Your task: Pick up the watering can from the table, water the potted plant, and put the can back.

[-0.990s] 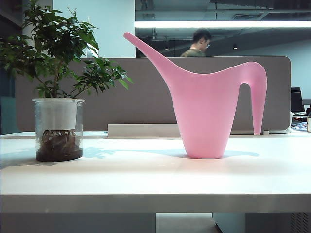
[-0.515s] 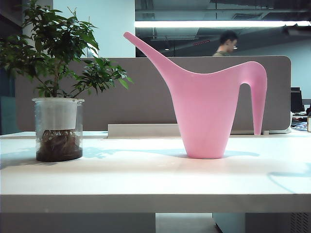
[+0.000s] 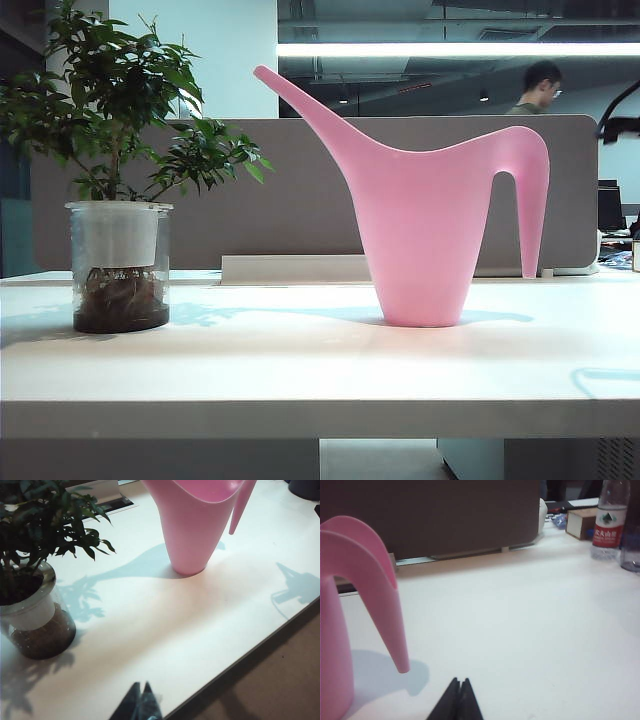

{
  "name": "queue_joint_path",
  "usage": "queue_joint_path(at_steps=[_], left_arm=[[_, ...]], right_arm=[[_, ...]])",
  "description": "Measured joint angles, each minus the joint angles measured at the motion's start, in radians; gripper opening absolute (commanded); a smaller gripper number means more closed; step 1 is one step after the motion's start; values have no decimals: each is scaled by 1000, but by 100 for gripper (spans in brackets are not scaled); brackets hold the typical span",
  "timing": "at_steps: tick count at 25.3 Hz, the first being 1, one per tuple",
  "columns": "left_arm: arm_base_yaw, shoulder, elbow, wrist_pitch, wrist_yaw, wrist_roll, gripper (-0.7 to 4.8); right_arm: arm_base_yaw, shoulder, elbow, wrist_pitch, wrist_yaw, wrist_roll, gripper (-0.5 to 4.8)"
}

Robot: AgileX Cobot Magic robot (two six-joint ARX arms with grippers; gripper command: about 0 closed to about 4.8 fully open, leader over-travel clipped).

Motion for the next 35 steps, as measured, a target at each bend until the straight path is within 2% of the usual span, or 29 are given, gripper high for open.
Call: queue_joint_path(at_steps=[2, 4, 5, 7, 10, 16, 20, 28, 35], left_arm=[[0, 0, 0, 0, 0, 0, 3], [0, 0, 0, 0, 0, 1, 3], [0, 0, 0, 0, 0, 1, 3], [0, 0, 0, 0, 0, 1, 3], [0, 0, 0, 0, 0, 1, 3], [0, 0, 0, 0, 0, 1, 3], [0, 0, 0, 0, 0, 1, 3], [0, 0, 0, 0, 0, 1, 3], [0, 0, 0, 0, 0, 1, 3]], right_arm=[[0, 78, 0, 99, -50, -49, -4], [1, 184, 6, 216, -85, -68, 30], [0, 230, 8, 260, -92, -77, 111], [0, 351, 16, 366, -98, -94, 210], [0, 438, 56, 425, -113, -94, 258], [0, 552, 159, 438, -232, -121, 258], [-2, 583, 253, 434, -234, -124, 258], [-2, 608, 395, 264, -235, -124, 257], [-5, 708, 439, 270, -236, -124, 257]])
